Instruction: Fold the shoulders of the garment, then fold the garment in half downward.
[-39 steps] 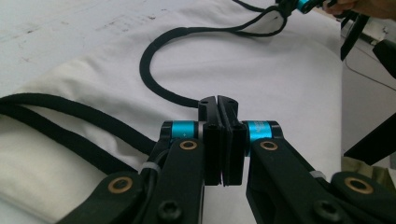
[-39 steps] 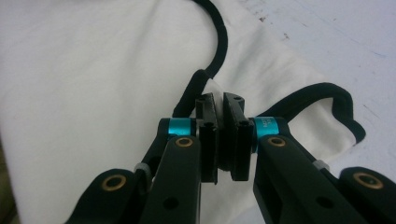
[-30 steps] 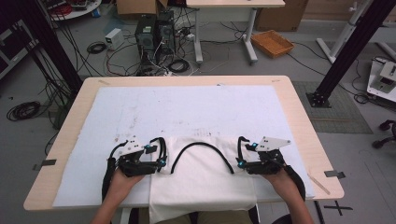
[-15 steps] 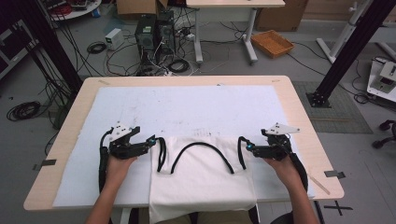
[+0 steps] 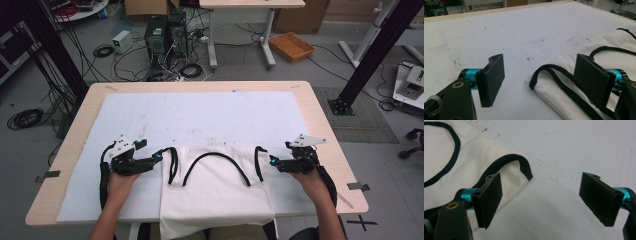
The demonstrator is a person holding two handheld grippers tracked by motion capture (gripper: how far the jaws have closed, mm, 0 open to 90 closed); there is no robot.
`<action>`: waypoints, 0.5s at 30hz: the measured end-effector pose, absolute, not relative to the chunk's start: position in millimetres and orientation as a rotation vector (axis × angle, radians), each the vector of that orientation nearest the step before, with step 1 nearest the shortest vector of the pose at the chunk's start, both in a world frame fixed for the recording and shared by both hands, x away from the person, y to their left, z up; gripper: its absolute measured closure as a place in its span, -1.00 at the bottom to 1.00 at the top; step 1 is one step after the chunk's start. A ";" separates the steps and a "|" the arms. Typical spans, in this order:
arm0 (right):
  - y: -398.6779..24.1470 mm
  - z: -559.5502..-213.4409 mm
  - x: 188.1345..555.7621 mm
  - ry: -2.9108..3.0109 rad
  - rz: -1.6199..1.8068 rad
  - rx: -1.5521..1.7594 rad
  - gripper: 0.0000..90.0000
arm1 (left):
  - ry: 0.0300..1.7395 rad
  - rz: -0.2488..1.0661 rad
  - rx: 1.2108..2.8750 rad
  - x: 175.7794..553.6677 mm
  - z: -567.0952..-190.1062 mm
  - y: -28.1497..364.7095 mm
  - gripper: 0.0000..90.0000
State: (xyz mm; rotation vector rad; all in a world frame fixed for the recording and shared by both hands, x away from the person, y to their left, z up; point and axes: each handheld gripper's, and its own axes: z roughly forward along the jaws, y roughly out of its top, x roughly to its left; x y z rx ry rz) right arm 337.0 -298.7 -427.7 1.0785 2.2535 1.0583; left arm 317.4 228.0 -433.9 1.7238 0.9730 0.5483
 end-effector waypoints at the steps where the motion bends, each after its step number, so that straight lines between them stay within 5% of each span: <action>1: -299.1 -428.0 336.5 2.255 1.055 1.082 -0.59 | 0.973 0.554 1.728 317.2 -433.9 228.4 -0.45; 15: -300.9 -428.4 334.5 2.245 1.077 1.080 -0.59 | 0.971 0.563 1.746 316.9 -435.4 226.6 -0.45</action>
